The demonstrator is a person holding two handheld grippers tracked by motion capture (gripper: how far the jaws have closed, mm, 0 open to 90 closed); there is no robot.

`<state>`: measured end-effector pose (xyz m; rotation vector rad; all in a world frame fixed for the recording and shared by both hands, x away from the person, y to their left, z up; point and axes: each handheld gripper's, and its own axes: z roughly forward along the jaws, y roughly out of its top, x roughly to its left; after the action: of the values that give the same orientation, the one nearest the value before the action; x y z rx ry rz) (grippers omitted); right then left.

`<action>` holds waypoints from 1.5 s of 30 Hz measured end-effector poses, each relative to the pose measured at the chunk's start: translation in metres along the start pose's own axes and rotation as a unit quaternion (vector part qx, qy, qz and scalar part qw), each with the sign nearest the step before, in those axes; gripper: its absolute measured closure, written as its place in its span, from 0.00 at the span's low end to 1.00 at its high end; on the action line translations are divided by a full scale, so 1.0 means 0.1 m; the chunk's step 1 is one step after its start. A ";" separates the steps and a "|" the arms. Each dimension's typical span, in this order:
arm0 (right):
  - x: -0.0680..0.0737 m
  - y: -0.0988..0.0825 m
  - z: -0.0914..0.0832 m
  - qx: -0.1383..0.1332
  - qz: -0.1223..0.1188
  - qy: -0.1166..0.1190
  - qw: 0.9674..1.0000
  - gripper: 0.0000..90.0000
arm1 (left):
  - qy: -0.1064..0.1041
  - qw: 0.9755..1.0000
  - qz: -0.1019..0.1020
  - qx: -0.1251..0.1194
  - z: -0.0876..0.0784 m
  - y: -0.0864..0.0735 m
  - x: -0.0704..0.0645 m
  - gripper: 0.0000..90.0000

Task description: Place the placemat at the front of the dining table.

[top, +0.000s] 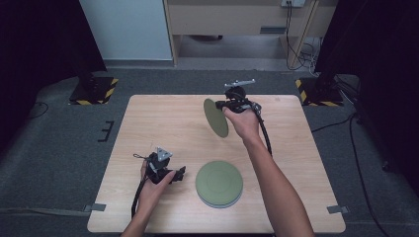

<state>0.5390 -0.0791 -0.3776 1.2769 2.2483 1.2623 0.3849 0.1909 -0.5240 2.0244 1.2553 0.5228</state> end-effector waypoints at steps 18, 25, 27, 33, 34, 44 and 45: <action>0.13 0.08 0.21 -0.009 0.004 -0.002 1.000 0.96 | -0.001 1.000 -0.001 -0.002 -0.02 0.00 0.00 0.04; 0.12 0.08 0.34 -0.010 0.012 -0.008 1.000 0.96 | -0.002 1.000 -0.003 -0.001 -0.02 0.00 0.01 0.04; 0.10 0.07 0.35 -0.008 0.014 -0.012 1.000 0.96 | -0.002 1.000 -0.005 -0.002 -0.02 0.00 0.02 0.04; -0.05 0.01 0.32 -0.007 0.023 -0.019 1.000 0.96 | 0.000 1.000 -0.007 -0.005 -0.02 0.01 0.01 0.04; -0.07 0.00 0.31 -0.007 0.022 -0.023 0.999 0.96 | -0.001 1.000 -0.006 -0.004 -0.02 0.01 0.01 0.04; -0.34 -0.13 0.19 0.000 0.040 -0.052 0.998 0.96 | 0.003 1.000 -0.008 -0.003 -0.02 0.01 0.03 0.04; -0.36 -0.15 0.19 0.001 0.041 -0.055 0.998 0.96 | 0.004 1.000 -0.008 -0.003 -0.02 0.01 0.03 0.04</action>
<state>0.5627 -0.1010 -0.4068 1.4169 2.1413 1.1862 0.3852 0.1939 -0.5223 2.0081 1.2720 0.5256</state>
